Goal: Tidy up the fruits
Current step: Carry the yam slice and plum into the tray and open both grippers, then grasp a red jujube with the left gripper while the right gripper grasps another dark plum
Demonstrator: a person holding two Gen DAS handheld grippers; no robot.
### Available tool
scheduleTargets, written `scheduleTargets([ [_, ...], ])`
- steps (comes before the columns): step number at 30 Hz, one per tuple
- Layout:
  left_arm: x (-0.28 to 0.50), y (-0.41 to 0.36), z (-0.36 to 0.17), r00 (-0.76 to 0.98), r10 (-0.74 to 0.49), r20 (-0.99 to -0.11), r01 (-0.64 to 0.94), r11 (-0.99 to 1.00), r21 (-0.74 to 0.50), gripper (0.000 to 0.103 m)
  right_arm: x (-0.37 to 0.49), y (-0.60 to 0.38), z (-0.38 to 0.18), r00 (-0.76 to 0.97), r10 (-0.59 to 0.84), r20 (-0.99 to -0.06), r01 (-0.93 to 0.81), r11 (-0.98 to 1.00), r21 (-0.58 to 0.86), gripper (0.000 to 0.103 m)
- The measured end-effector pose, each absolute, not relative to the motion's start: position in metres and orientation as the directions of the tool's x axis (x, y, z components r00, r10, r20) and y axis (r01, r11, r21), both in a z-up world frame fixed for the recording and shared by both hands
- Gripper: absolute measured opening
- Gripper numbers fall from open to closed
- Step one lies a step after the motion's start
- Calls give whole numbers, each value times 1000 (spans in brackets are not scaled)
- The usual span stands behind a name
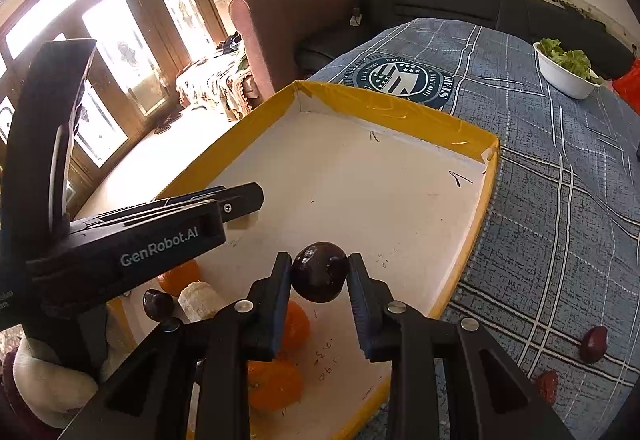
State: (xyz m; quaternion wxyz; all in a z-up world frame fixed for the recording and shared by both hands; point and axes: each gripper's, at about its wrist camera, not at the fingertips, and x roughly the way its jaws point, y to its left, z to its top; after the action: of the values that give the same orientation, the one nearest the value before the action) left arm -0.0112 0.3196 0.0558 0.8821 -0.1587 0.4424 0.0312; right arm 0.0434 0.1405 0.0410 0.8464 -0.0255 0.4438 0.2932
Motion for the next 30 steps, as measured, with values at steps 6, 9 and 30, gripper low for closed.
scheduleTargets([
  [6, -22, 321, 64, 626, -79, -776, -215, 939, -269, 50, 35, 135, 52, 452, 490, -746, -517, 825, 228, 48],
  [9, -32, 320, 74, 645, -74, -760, -220, 935, -278, 54, 30, 125, 60, 466, 497, -732, -505, 829, 240, 49],
  [30, -72, 153, 76, 646, -286, -708, 149, 957, -250, 52, 38, -93, 36, 578, 323, -749, -147, 945, 293, 57],
])
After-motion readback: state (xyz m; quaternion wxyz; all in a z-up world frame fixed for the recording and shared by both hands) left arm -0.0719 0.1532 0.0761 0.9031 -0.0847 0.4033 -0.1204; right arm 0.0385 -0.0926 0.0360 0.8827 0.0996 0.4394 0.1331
